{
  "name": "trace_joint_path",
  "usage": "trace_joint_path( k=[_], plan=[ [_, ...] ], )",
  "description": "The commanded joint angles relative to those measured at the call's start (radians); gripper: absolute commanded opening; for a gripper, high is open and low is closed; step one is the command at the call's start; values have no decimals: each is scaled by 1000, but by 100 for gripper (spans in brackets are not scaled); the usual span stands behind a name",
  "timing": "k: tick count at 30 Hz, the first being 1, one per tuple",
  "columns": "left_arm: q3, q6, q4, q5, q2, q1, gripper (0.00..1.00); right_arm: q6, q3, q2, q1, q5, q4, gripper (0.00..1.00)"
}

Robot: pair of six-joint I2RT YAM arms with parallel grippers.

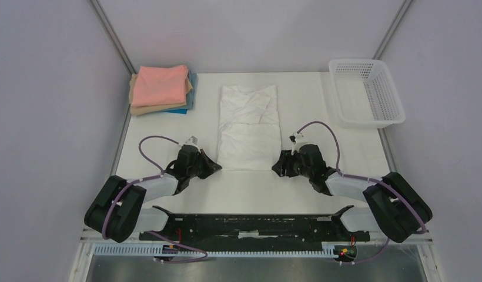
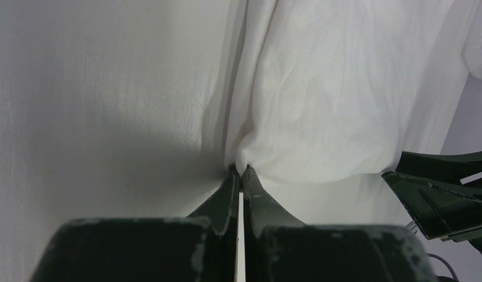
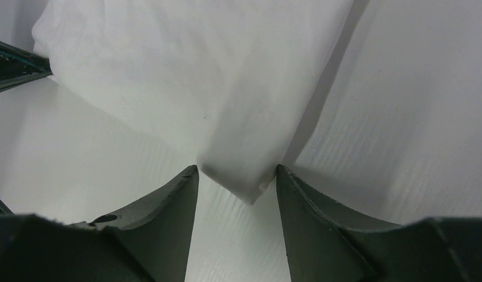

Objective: Fold and stack the t-shirts
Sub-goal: Grab one side of the 2/3 rectangular tshirt with both arms, then fold the long partially folded tshirt into a neat square

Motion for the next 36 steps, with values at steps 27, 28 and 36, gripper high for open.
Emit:
trace_joint_path(
  k=[27,28,36],
  plan=[
    [-101,-119,-564,-39,-851,-207,2,75,-163,-594,202,-44,-358,0],
    [-87,-118,-573,-51,-887,-209,2,67,-143,-610,202,-41,-355,0],
    [85,-55,-600,-247,-782,-208,2,-27,55,-576,200,113,-375,0]
  ],
)
